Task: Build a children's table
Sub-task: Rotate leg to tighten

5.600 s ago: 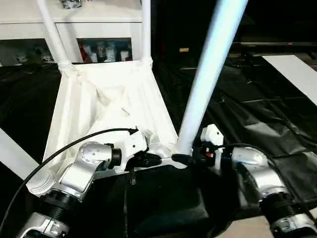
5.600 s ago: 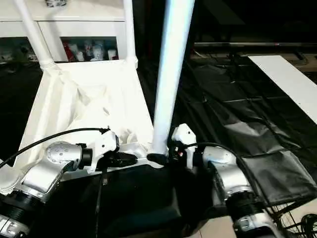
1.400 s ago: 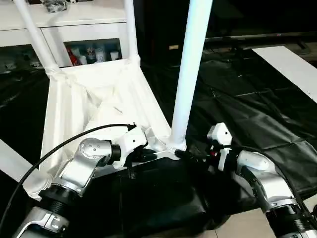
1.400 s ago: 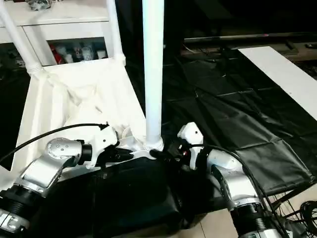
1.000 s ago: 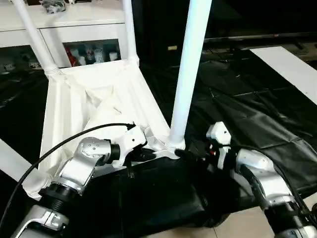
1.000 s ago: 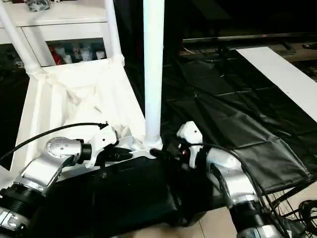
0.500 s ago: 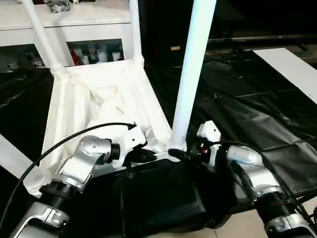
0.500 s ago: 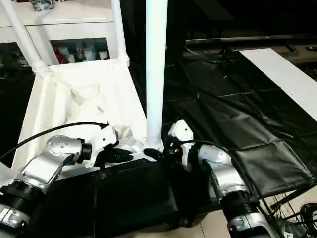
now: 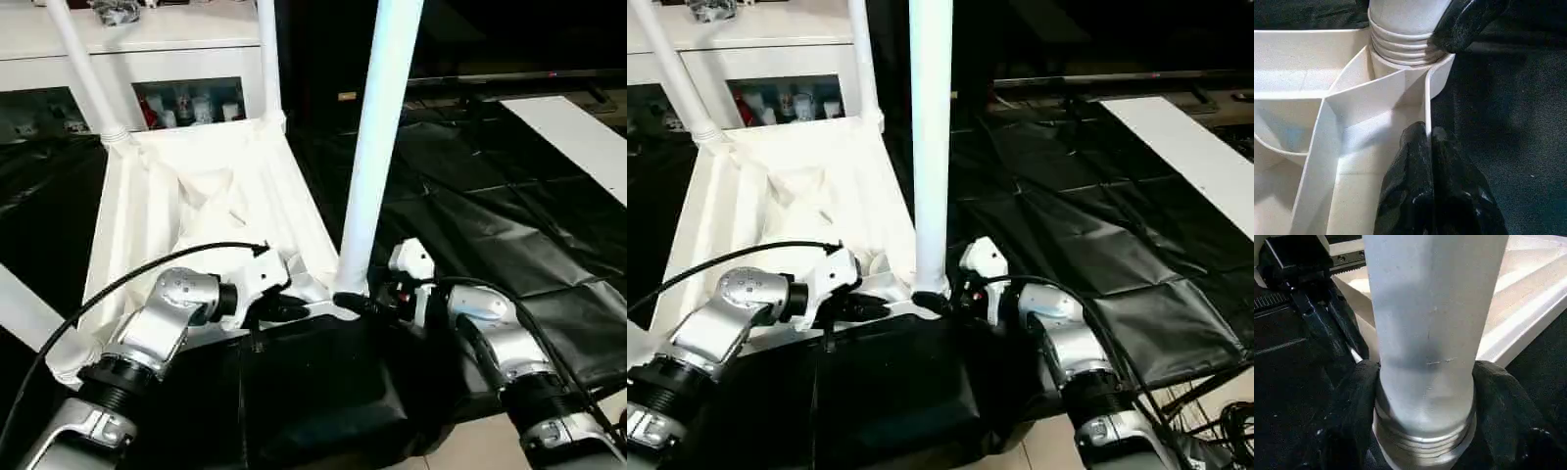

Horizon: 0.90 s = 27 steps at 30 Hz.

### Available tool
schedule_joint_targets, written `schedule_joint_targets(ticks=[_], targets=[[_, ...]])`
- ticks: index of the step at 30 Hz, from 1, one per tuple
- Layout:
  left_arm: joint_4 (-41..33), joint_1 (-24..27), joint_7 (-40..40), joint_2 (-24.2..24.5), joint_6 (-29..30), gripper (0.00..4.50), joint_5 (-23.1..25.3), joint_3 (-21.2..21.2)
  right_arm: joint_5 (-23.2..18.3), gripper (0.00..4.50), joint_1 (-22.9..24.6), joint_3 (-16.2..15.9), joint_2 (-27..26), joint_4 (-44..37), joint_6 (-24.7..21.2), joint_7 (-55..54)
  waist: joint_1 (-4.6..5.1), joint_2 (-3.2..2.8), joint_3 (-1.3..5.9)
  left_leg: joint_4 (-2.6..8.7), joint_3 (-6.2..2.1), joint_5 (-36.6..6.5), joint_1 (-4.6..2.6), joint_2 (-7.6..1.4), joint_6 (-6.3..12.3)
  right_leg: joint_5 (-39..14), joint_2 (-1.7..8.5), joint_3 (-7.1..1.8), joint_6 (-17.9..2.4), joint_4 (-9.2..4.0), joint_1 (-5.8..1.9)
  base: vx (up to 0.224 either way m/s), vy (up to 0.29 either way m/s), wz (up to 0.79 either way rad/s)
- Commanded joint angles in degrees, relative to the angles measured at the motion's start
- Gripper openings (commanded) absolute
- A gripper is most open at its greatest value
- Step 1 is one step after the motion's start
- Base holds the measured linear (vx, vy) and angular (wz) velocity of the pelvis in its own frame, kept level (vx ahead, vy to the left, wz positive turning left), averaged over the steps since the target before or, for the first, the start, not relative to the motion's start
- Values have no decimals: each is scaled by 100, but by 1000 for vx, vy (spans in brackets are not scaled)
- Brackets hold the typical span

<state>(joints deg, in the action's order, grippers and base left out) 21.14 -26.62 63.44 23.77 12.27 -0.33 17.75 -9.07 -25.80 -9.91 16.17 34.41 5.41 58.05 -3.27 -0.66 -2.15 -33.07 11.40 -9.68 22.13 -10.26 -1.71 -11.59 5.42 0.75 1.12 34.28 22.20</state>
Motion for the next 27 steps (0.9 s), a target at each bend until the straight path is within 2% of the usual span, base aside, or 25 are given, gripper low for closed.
schedule_joint_targets(ticks=[1,3,4,5,7,9,10,11,12,15,16,18,19,21,22,24,26,27], targets=[[185,104,190,-23,76,0,68,269,130,261,-57,-42,-18,102,55,-17,4,65,329,337,-82,-1008,-136,-252,394,-410,203,-89,-1515,-302,-173,0,0,0],[277,67,-16,-102,169,0,105,218,223,261,-92,0,-68,247,53,-317,6,58,330,341,-85,-1024,-138,-254,379,-433,203,-88,-1508,-302,-170,0,0,0],[391,13,-230,-209,252,0,154,187,412,261,-170,61,-168,533,125,-897,30,52,313,351,-79,-1161,-140,-250,300,-612,205,-95,-1512,-322,-144,0,0,0],[410,3,-272,-229,265,0,165,182,427,261,-175,71,-187,568,128,-971,37,49,298,363,-81,-1281,-147,-242,245,-781,204,-96,-1503,-342,-130,0,0,0],[560,-78,-599,-390,346,0,257,160,501,261,-199,150,-341,776,131,-1467,64,60,274,411,-109,-1734,-164,-253,20,-1482,219,-101,-1317,-402,-126,0,0,0],[802,-225,-1158,-683,541,0,360,85,553,261,-224,252,-607,1000,35,-2164,89,47,262,420,-115,-1909,-179,-251,-66,-1723,222,-110,-1240,-430,-93,0,0,0],[909,-291,-1403,-812,637,0,388,37,582,261,-239,286,-720,1086,-5,-2461,132,53,229,443,-136,-2300,-212,-240,-246,-2288,223,-108,-1102,-487,-44,0,0,0],[1124,-431,-1838,-1051,867,0,417,-62,622,261,-300,370,-939,1250,-145,-3083,143,59,237,452,-158,-2345,-209,-240,-289,-2395,231,-99,-1052,-491,-58,0,0,0],[1265,-524,-2120,-1192,1009,0,426,-140,623,260,-348,421,-1072,1347,-237,-3415,170,47,237,460,-170,-2438,-206,-229,-332,-2523,225,-96,-980,-510,-35,-54,12,-3],[1565,-732,-2549,-1449,1174,0,489,-190,576,260,-511,543,-1411,1584,-370,-4073,192,43,232,465,-200,-2783,-243,-220,-379,-2884,233,-78,-813,-580,10,-35,10,-2],[1730,-841,-2726,-1571,1192,0,518,-210,535,260,-629,613,-1594,1738,-408,-4381,203,54,225,481,-224,-2948,-238,-212,-398,-3035,228,-51,-694,-626,10,0,0,0],[1991,-1009,-2899,-1748,1164,0,576,-185,388,260,-857,767,-1895,2007,-468,-4797,238,42,200,474,-246,-3320,-303,-191,-430,-3324,217,-19,-594,-685,81,0,0,0],[2103,-1077,-2954,-1815,1134,0,615,-178,360,260,-967,844,-2006,2135,-505,-4982,265,30,206,505,-289,-3449,-286,-189,-464,-3416,223,16,-503,-695,39,0,0,0],[2211,-1141,-3024,-1878,1115,0,651,-184,388,259,-1066,898,-2087,2254,-531,-5133,278,8,219,538,-316,-3553,-282,-196,-503,-3285,212,37,-469,-695,14,0,0,0],[2248,-1166,-3035,-1887,1102,0,665,-176,446,259,-1096,882,-2093,2295,-502,-5115,278,9,220,561,-334,-3697,-292,-194,-514,-3031,200,38,-511,-704,33,0,0,0],[2249,-1154,-3004,-1835,1076,0,687,-142,368,259,-1040,898,-2107,2217,-486,-4833,269,1,222,570,-335,-3810,-306,-191,-488,-2915,199,34,-537,-716,40,0,0,0],[2246,-1132,-2953,-1789,1066,0,703,-117,293,259,-973,935,-2114,2108,-433,-4697,257,0,233,580,-326,-3741,-291,-197,-454,-2708,209,17,-607,-705,29,0,0,0],[2270,-1133,-2925,-1776,1056,0,701,-111,272,294,-959,963,-2119,2082,-379,-4658,243,4,236,576,-311,-3694,-296,-198,-437,-2612,211,-4,-644,-702,45,0,0,0]])
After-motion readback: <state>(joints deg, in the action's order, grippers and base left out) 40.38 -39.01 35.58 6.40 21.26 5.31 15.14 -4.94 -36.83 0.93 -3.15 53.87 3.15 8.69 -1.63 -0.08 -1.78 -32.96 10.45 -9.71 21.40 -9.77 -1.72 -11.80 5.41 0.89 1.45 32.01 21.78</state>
